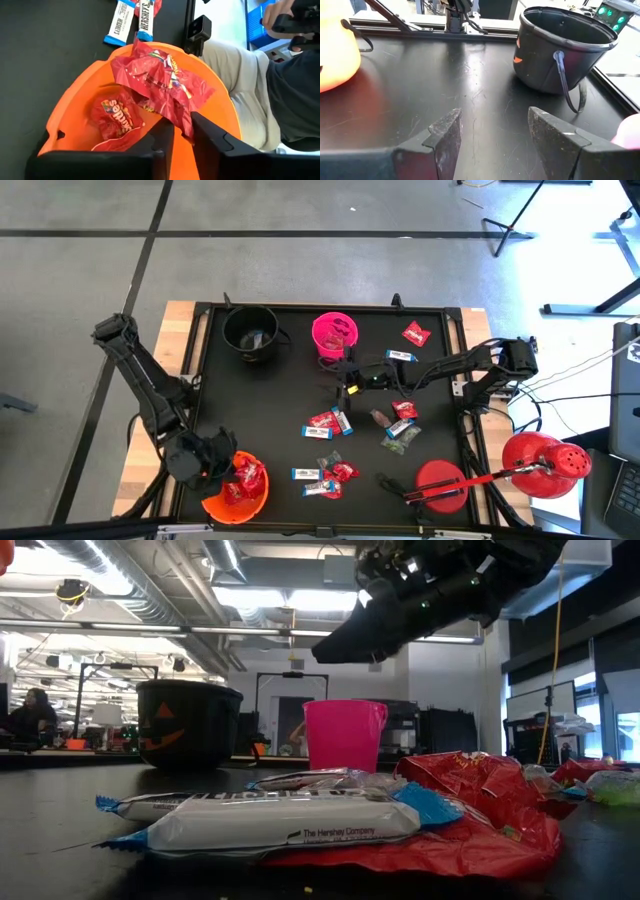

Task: Organize candy in baskets
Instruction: Put the red candy into the orange bucket, then put the white chocolate bar into the black bucket

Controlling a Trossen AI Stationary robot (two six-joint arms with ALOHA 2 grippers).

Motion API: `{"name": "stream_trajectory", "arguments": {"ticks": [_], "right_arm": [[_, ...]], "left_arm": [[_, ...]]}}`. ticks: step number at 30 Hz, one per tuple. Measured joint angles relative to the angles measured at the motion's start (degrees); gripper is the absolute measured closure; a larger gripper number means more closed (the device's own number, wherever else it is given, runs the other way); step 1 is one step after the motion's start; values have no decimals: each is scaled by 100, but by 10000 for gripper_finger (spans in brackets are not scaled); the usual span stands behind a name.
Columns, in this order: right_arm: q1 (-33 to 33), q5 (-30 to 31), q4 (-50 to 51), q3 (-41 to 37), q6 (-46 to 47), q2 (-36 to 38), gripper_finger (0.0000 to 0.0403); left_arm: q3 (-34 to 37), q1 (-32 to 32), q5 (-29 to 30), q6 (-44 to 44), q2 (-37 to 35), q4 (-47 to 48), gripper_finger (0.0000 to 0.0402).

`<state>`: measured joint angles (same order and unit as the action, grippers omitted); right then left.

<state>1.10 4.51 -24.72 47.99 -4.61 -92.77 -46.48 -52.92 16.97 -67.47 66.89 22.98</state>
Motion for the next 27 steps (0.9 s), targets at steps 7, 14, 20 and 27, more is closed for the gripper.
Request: {"name": "stream_trajectory", "arguments": {"ticks": [7, 14, 20, 27], "right_arm": [[0, -1, 169, -1, 0, 0, 178], [0, -2, 388, -2, -1, 3, 178], [-2, -478, 1376, -2, 297, 4, 178], [-262, -507, 2598, -4, 626, 1, 178]], "left_arm": [[0, -12, -356, -360, -31, -74, 315], [0, -14, -508, -566, -141, -134, 317], [0, 37, 19, -119, -353, -135, 317], [0, 649, 1659, 2175, -826, -95, 318]]}}
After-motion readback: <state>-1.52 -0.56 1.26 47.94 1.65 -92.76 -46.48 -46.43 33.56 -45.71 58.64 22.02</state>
